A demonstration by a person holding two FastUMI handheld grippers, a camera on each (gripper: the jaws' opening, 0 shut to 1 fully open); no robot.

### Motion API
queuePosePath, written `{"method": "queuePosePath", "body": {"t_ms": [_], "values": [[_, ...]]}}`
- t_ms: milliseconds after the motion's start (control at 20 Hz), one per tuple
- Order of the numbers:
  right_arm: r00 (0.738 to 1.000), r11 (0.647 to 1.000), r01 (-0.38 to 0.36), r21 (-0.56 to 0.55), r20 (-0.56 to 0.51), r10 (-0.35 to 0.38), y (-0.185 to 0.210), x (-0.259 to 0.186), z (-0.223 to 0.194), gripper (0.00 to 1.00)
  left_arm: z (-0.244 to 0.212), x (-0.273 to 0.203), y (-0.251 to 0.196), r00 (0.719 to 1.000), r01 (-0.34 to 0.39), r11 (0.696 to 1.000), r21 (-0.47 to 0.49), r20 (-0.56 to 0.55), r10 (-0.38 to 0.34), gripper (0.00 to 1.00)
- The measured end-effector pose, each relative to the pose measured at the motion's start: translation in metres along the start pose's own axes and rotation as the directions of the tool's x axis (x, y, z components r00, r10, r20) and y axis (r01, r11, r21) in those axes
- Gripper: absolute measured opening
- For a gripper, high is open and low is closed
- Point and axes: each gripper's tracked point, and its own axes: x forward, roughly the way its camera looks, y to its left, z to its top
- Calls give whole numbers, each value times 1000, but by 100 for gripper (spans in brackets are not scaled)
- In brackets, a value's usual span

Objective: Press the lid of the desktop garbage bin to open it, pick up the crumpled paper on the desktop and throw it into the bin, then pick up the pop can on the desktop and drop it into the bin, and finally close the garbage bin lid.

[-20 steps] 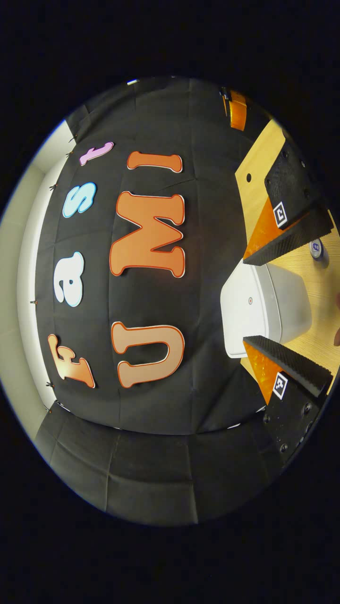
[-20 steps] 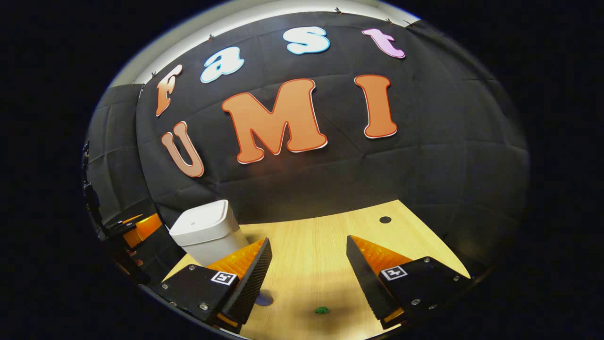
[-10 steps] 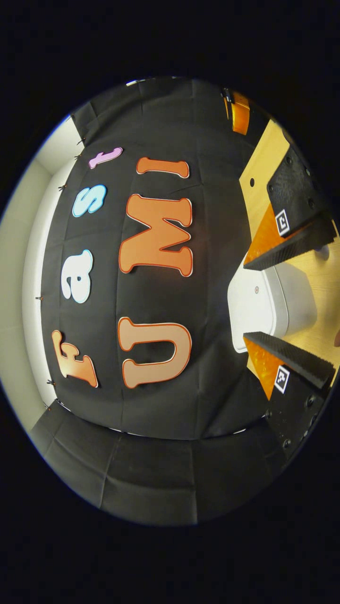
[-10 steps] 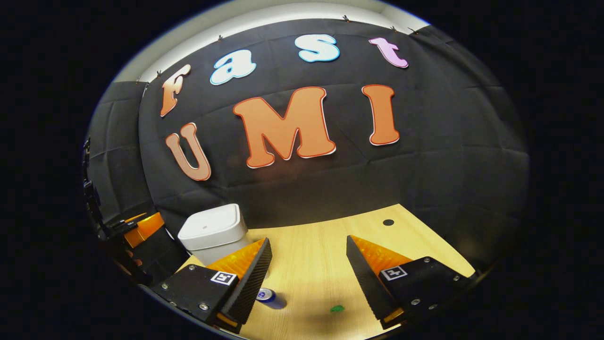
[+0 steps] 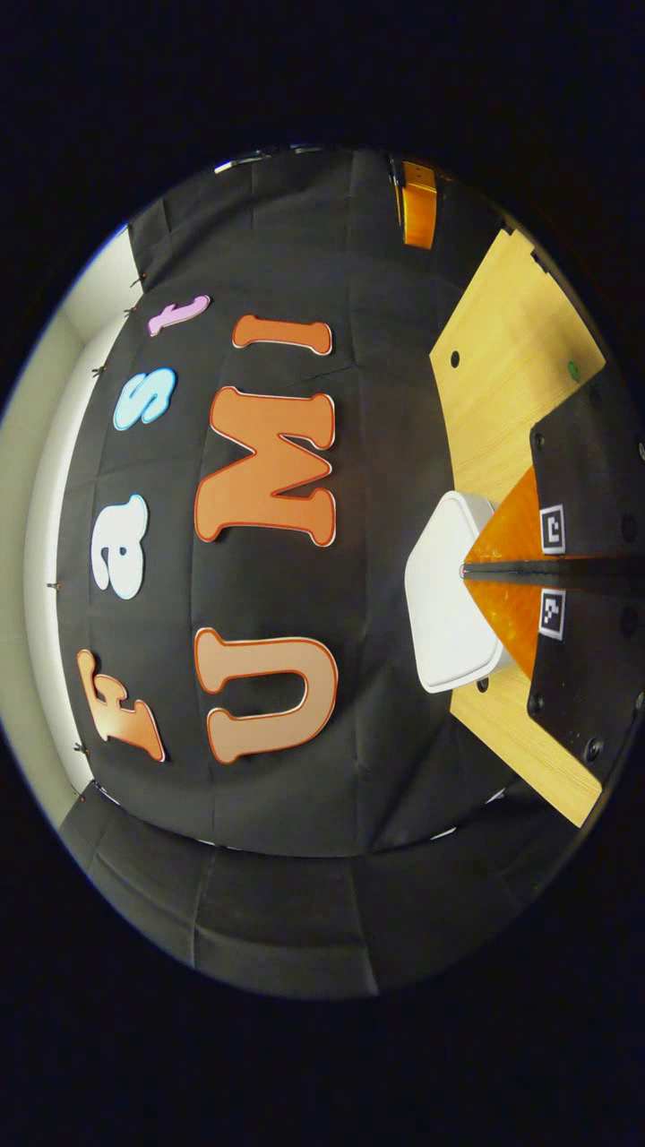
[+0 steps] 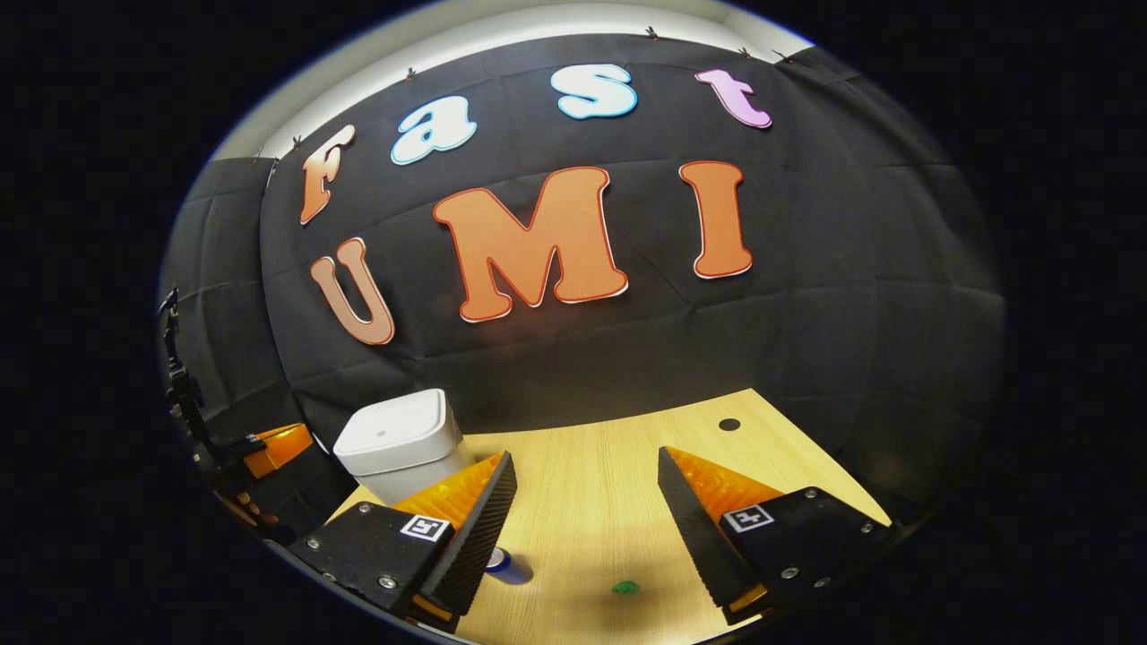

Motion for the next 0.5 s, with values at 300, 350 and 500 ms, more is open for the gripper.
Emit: {"method": "queuePosePath", "body": {"t_ms": [300, 350, 500], "values": [[1000, 1000, 9, 11, 3, -9, -13, 2, 6, 95, 25, 32, 8, 997, -9, 999, -31, -73, 7, 0], [1000, 1000, 8, 16, 6, -8, -14, 3, 6, 95, 32, 41, 9, 996, 3, 1000, -30, -85, -6, 0], [1000, 1000, 7, 21, 0, -7, -17, 7, 5, 95, 44, 72, 20, 988, 20, 999, 36, -153, -14, 0]]}}
